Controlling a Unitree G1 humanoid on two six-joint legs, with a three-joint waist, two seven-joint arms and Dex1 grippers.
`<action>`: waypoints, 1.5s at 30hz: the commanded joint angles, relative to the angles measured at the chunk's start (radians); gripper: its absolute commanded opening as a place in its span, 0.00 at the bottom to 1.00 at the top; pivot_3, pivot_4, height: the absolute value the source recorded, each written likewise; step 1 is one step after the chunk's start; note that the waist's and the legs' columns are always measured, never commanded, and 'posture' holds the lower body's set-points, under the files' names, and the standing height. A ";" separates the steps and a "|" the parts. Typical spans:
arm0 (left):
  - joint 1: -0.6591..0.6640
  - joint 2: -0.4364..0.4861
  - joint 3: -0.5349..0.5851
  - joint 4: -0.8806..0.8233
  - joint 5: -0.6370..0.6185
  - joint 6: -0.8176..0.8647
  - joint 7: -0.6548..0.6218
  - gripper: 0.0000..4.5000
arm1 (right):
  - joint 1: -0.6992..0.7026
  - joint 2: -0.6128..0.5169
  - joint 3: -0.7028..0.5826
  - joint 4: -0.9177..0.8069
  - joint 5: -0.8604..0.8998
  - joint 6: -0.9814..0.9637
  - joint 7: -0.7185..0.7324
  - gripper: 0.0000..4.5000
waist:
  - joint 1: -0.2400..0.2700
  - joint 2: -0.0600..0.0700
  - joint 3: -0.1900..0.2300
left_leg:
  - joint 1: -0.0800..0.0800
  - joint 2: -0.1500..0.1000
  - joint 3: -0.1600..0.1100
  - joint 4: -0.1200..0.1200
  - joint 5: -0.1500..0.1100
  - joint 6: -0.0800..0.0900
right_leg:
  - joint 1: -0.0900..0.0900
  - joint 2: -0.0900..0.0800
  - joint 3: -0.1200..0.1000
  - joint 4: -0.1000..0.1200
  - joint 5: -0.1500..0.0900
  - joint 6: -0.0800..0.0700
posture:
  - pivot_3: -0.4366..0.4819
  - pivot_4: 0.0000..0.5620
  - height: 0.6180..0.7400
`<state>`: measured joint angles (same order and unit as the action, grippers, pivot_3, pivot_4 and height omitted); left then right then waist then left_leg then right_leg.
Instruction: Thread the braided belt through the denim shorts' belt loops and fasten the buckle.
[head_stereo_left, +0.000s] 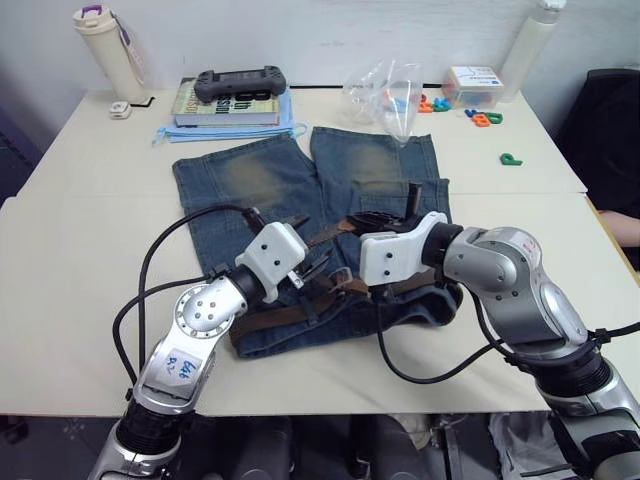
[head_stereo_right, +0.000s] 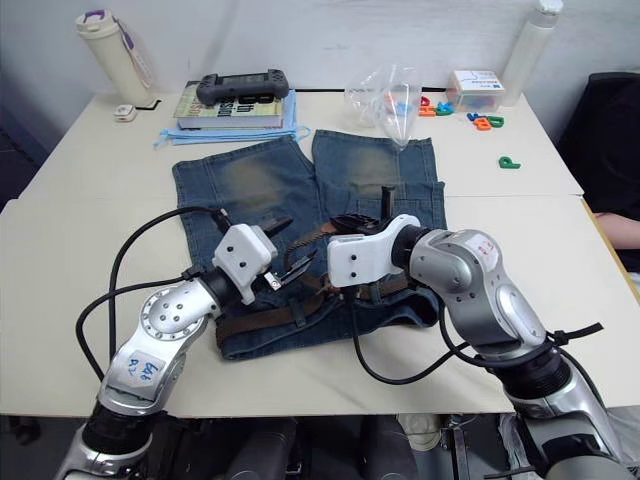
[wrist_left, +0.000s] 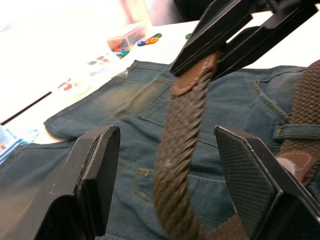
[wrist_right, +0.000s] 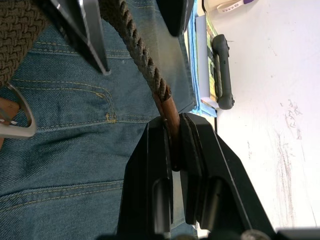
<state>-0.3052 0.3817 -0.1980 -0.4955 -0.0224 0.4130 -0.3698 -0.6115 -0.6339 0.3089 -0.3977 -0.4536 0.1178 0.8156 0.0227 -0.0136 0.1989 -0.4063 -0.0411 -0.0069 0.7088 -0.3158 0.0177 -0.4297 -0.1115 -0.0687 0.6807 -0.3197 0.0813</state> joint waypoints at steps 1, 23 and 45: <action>-0.017 -0.015 0.000 -0.006 0.017 0.007 0.007 0.74 | -0.026 0.012 -0.009 -0.048 -0.012 0.001 -0.001 0.00 | 0.000 0.000 0.000 | 0.000 0.000 0.000 0.000 0.000 0.000 | 0.000 0.000 0.000 0.000 0.000 0.000 | 0.48 0.27 0.40; -0.012 -0.050 0.008 0.045 0.022 0.009 -0.002 0.01 | -0.019 0.056 -0.018 -0.064 -0.009 0.033 -0.009 0.00 | 0.000 0.000 0.000 | 0.000 0.000 0.000 0.001 0.000 0.000 | 0.000 0.000 0.000 0.000 0.000 0.000 | 0.48 0.27 0.40; 0.002 -0.204 0.398 0.047 -0.617 0.290 -0.071 0.00 | 0.104 0.220 -0.208 -0.212 0.348 0.731 0.079 0.80 | -0.001 0.000 0.000 | -0.002 0.001 -0.002 0.006 -0.002 0.001 | 0.000 0.000 -0.002 0.002 0.000 0.000 | 0.48 0.27 0.40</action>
<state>-0.2815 0.1971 0.1144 -0.4190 -0.4538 0.6262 -0.4382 -0.5237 -0.5004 0.1292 -0.5159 -0.2587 0.6375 0.8709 0.0213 -0.0136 0.1989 -0.4084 -0.0402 -0.0092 0.7151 -0.3176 0.0186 -0.4293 -0.1116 -0.0704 0.6824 -0.3198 0.0813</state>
